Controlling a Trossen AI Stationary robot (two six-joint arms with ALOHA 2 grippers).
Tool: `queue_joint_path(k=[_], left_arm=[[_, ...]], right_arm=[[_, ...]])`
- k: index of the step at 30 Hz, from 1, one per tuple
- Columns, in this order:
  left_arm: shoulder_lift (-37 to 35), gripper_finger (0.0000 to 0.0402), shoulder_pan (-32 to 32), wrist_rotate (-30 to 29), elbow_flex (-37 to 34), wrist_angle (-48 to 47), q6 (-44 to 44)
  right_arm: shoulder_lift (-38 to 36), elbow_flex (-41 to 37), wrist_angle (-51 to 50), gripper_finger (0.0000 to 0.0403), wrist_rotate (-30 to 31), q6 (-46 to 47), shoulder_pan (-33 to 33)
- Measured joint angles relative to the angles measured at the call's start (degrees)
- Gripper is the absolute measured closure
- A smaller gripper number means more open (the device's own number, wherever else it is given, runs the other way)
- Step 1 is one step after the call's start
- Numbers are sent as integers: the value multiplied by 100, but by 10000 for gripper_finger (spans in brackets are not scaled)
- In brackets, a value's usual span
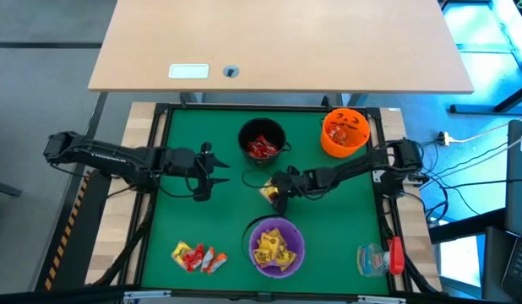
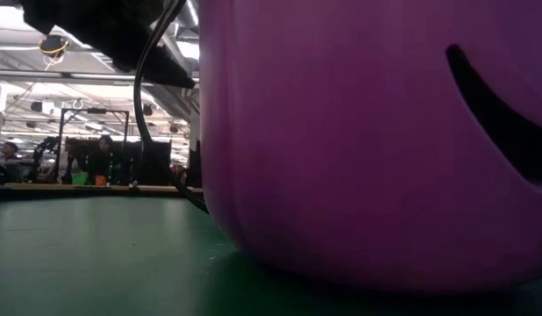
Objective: Sort candy
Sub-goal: Put the yellow candy into the purple bucket
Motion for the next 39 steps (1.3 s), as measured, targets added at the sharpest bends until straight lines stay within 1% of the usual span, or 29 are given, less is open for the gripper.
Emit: queue_joint_path(k=[3,6,10,16,18,21,23,30,35,39], left_arm=[[2,208,-109,-2,-79,39,-21],[2,208,-212,-26,-101,66,-21],[2,208,-309,-46,-102,69,-7],[2,208,-330,-50,-102,77,-9],[2,208,-330,-50,-102,116,-29],[4,208,-330,-50,-102,163,-78],[4,208,-330,-52,-102,229,-150],[4,208,-330,-50,-102,404,-309],[4,208,-330,-49,-102,477,-371],[4,208,-330,-50,-102,543,-431]], right_arm=[[87,13,64,165,-68,112,-36],[91,8,60,191,-2,114,-23],[72,-2,44,255,38,114,-25],[-28,-22,24,374,-9,116,-23],[-95,-28,1,395,-90,127,-19],[-285,-31,36,389,-120,167,-15],[-460,-31,28,396,-101,170,-10],[-1254,-22,28,401,370,55,-9],[-1848,-22,36,401,784,-209,205],[-2080,-20,-170,402,815,-280,441]])
